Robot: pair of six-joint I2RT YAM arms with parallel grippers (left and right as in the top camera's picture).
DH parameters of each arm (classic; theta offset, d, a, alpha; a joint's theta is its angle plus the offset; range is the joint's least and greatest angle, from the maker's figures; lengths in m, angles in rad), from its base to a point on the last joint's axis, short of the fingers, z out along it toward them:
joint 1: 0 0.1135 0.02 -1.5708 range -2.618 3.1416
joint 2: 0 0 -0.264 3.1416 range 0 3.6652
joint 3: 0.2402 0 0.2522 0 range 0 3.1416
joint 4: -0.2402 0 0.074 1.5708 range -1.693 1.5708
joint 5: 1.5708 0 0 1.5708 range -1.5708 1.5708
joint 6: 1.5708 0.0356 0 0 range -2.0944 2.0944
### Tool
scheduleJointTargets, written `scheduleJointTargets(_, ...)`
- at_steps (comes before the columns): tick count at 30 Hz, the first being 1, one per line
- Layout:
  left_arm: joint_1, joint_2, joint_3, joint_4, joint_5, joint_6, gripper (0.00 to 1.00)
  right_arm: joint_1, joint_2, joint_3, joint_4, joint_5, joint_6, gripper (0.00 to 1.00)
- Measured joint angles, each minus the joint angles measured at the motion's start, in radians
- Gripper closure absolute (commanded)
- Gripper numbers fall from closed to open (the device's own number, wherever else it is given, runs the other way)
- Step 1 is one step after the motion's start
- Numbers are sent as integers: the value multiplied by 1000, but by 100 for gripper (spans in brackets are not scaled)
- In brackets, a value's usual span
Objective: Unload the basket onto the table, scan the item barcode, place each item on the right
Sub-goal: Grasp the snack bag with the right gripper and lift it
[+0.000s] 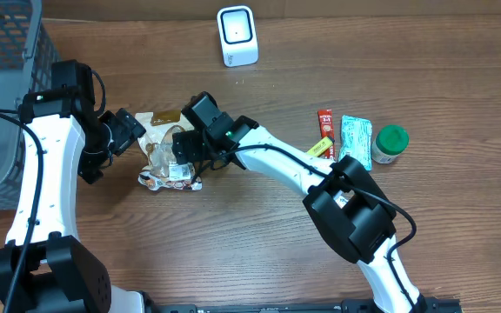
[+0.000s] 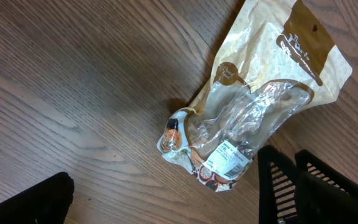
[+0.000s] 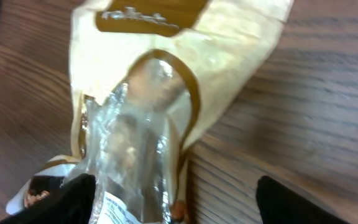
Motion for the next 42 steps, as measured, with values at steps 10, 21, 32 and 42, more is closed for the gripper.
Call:
scheduleJointTargets(10, 0, 0, 0, 0, 0, 0, 0, 58, 18, 0, 49, 84, -3, 26)
scheduleJointTargets(21, 0, 0, 0, 0, 0, 0, 0, 78, 19, 6, -144, 212, 30, 40)
scheduleJointTargets(32, 0, 0, 0, 0, 0, 0, 0, -87, -77, 5, -410, 238, 204, 45)
scheduleJointTargets(42, 0, 0, 0, 0, 0, 0, 0, -93, -95, 2, -361, 286, 179, 60)
